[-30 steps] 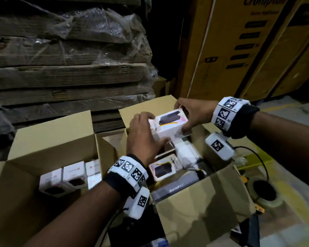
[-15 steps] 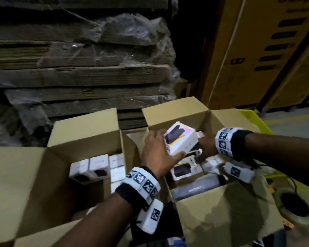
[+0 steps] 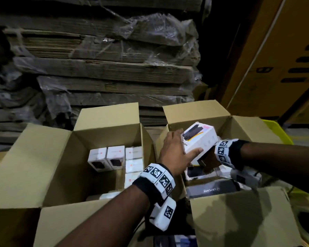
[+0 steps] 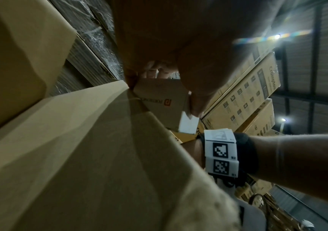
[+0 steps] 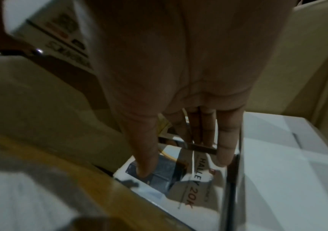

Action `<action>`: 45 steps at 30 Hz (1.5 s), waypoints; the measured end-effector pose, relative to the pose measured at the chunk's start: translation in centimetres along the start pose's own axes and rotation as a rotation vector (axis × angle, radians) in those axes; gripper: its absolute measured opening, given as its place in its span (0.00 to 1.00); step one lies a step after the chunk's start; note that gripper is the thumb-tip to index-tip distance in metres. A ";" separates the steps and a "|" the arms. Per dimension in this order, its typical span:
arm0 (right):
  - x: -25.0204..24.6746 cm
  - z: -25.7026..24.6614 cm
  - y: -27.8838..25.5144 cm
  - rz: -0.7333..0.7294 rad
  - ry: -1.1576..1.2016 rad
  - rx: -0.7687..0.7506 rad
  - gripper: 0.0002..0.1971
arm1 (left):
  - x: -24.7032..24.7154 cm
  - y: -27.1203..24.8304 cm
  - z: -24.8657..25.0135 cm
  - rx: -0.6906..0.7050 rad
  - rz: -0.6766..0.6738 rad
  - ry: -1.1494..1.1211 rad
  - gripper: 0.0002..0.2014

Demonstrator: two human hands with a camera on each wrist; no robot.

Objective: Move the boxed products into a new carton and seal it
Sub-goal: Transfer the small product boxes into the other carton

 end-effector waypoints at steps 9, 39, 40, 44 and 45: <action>0.7 0.5 0.7 0.044 0.179 0.111 0.21 | 0.1 0.5 0.0 -0.010 -0.008 -0.004 0.40; 1.1 3.1 3.3 0.055 0.344 0.255 0.43 | 1.1 0.3 0.0 -0.060 -0.030 -0.056 0.43; 1.2 2.6 1.6 -0.001 0.392 0.261 0.31 | 1.2 0.3 -0.1 -0.058 -0.029 -0.061 0.44; 0.7 1.8 -1.1 -0.064 0.540 0.167 0.14 | 1.4 0.5 -0.1 -0.052 -0.025 -0.048 0.44; 0.7 1.5 -0.9 -0.059 0.578 0.142 0.16 | 1.4 0.4 -0.1 -0.052 -0.023 -0.047 0.44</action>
Point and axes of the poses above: each hand's wrist, its own y-axis towards the middle knuckle, its own x-axis out of the palm, z = x × y, the point moved 7 cm from there along y, towards the middle knuckle, and after that the axes turned 14 degrees about x, right-handed, at the moved point
